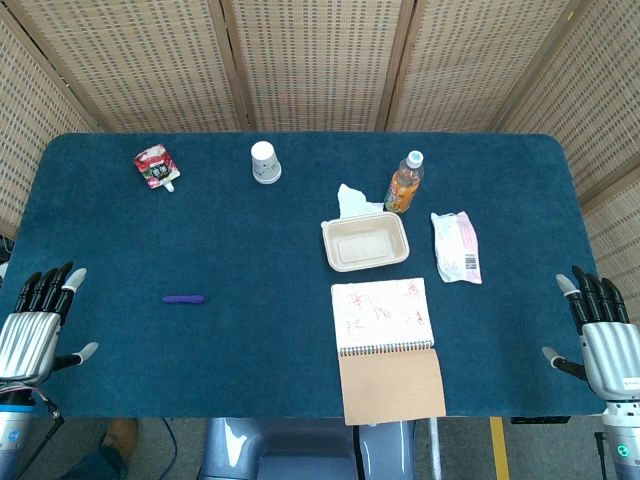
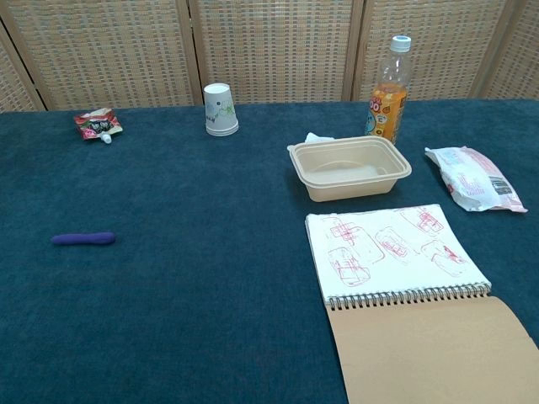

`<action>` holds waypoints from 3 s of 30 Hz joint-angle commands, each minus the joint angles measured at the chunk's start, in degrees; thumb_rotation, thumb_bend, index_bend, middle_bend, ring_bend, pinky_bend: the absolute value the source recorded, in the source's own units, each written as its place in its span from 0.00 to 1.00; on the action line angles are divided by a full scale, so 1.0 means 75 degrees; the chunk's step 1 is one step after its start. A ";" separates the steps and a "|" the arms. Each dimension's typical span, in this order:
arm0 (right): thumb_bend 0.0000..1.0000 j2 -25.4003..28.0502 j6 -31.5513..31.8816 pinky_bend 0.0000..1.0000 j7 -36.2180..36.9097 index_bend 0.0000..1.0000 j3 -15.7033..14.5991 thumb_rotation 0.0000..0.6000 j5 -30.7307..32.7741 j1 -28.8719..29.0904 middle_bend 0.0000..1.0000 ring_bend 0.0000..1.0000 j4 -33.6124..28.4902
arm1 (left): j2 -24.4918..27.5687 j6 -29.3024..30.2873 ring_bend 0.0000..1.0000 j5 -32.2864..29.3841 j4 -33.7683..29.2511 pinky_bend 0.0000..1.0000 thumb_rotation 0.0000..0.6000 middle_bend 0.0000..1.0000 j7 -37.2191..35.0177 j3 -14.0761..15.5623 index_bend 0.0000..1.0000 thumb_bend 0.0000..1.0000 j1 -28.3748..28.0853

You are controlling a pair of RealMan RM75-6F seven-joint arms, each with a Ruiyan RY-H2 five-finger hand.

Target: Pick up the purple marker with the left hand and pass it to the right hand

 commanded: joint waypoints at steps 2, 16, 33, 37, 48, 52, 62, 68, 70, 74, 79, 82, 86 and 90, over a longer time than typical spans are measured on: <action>0.00 0.0003 -0.0049 0.00 0.0055 0.00 -0.0002 1.00 0.0044 0.0004 0.00 0.00 0.0001 | -0.0040 -0.0066 0.00 0.0004 0.0052 0.00 1.00 0.00 -0.0022 0.0008 0.00 0.00 -0.0034; 0.00 0.0029 -0.0218 0.00 0.0187 0.00 -0.0025 1.00 0.0085 0.0053 0.00 0.00 0.0001 | -0.0596 -0.1968 0.00 -0.1362 0.0459 0.00 1.00 0.00 -0.0268 -0.0605 0.30 0.01 -0.1159; 0.00 0.0054 -0.0410 0.00 0.0213 0.00 -0.0056 1.00 0.0183 0.0097 0.00 0.00 -0.0040 | -0.1837 -0.3896 0.00 -0.3870 0.2111 0.00 1.00 0.00 0.0450 -0.1118 0.42 0.35 -0.2557; 0.00 0.0071 -0.0373 0.00 0.0227 0.00 -0.0047 1.00 0.0168 0.0088 0.00 0.00 -0.0073 | -0.2076 -0.4009 0.00 -0.4282 0.2356 0.00 1.00 0.00 0.0753 -0.1085 0.42 0.35 -0.2750; 0.00 0.0086 -0.0509 0.00 0.0322 0.00 -0.0032 1.00 0.0269 0.0132 0.00 0.00 -0.0037 | -0.2654 -0.4108 0.00 -0.4786 0.2864 0.00 1.00 0.00 0.1152 -0.0962 0.46 0.36 -0.3083; 0.00 0.0105 -0.0543 0.00 0.0397 0.00 -0.0012 1.00 0.0332 0.0138 0.00 0.00 -0.0021 | -0.2867 -0.4126 0.00 -0.4924 0.3059 0.00 1.00 0.00 0.1235 -0.0951 0.47 0.36 -0.3207; 0.00 0.0131 -0.0616 0.00 0.0516 0.00 0.0019 1.00 0.0425 0.0161 0.00 0.00 0.0033 | -0.3137 -0.4038 0.00 -0.5124 0.3277 0.00 1.00 0.00 0.1443 -0.0876 0.48 0.36 -0.3403; 0.00 0.0130 -0.0604 0.00 0.0518 0.00 0.0018 1.00 0.0417 0.0159 0.00 0.00 0.0038 | -0.3240 -0.4022 0.00 -0.5259 0.3385 0.00 1.00 0.00 0.1513 -0.0812 0.48 0.36 -0.3463; 0.00 0.0131 -0.0609 0.00 0.0529 0.00 0.0020 1.00 0.0426 0.0160 0.00 0.00 0.0043 | -0.3268 -0.4013 0.00 -0.5320 0.3435 0.00 1.00 0.00 0.1517 -0.0821 0.48 0.36 -0.3482; 0.00 0.0139 -0.0603 0.00 0.0556 0.00 0.0032 1.00 0.0439 0.0159 0.00 0.00 0.0047 | -0.3275 -0.3999 0.00 -0.5370 0.3456 0.00 1.00 0.00 0.1510 -0.0812 0.48 0.36 -0.3503; 0.00 0.0151 -0.0593 0.00 0.0576 0.00 0.0028 1.00 0.0425 0.0156 0.00 0.00 0.0037 | -0.3295 -0.4002 0.00 -0.5416 0.3493 0.00 1.00 0.00 0.1492 -0.0784 0.50 0.36 -0.3527; 0.00 0.0160 -0.0574 0.00 0.0589 0.00 0.0028 1.00 0.0417 0.0148 0.00 0.00 0.0034 | -0.3327 -0.3962 0.00 -0.5386 0.3507 0.00 1.00 0.00 0.1501 -0.0744 0.50 0.36 -0.3534; 0.00 0.0169 -0.0582 0.00 0.0610 0.00 0.0026 1.00 0.0418 0.0149 0.00 0.00 0.0035 | -0.3381 -0.3880 0.00 -0.5411 0.3541 0.00 1.00 0.00 0.1573 -0.0717 0.50 0.36 -0.3556; 0.00 0.0172 -0.0584 0.00 0.0616 0.00 0.0027 1.00 0.0422 0.0151 0.00 0.00 0.0037 | -0.3433 -0.3862 0.00 -0.5490 0.3583 0.00 1.00 0.00 0.1629 -0.0706 0.51 0.36 -0.3585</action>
